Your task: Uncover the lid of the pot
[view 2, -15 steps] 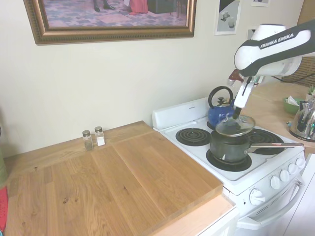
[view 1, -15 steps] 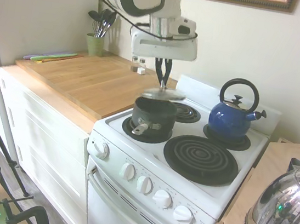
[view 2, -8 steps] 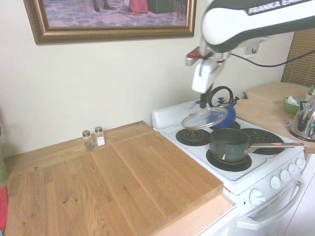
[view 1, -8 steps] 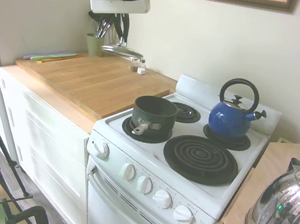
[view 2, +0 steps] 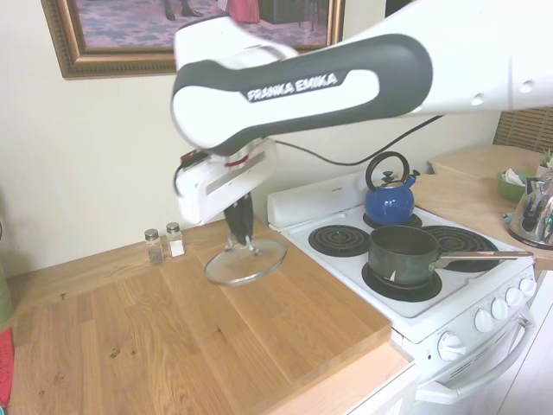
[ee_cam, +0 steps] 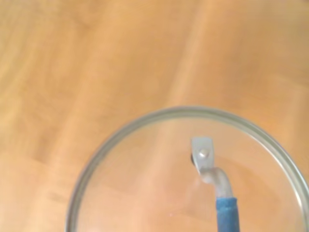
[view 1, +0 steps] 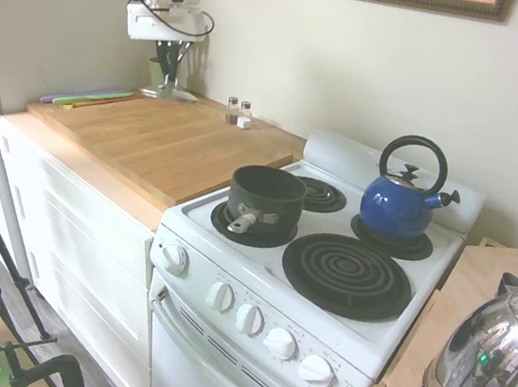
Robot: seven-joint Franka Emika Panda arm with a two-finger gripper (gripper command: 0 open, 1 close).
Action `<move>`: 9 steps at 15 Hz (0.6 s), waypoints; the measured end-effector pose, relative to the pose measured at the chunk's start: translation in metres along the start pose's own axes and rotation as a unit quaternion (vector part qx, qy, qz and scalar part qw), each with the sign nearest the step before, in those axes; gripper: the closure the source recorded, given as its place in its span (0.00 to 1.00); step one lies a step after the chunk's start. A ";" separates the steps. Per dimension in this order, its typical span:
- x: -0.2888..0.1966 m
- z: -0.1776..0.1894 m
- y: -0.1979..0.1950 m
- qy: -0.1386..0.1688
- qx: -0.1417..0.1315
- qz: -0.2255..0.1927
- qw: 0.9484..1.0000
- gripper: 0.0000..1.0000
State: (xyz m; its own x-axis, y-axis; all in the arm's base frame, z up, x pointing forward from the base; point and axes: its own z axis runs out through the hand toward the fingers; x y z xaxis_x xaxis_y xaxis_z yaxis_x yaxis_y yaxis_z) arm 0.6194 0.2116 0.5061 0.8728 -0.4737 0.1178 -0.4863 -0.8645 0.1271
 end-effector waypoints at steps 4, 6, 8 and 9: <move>0.010 0.071 -0.030 -0.031 -0.040 0.030 0.998 1.00; 0.021 0.092 -0.031 -0.037 -0.051 0.037 0.997 1.00; 0.023 0.102 -0.032 -0.040 -0.058 0.041 0.997 1.00; 0.024 0.107 -0.033 -0.042 -0.063 0.047 0.996 1.00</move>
State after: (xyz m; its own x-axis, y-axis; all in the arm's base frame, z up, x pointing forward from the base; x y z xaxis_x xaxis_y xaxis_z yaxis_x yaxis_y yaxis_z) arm 0.6607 0.2112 0.3994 0.8213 -0.5680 0.0534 -0.5624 -0.7904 0.2429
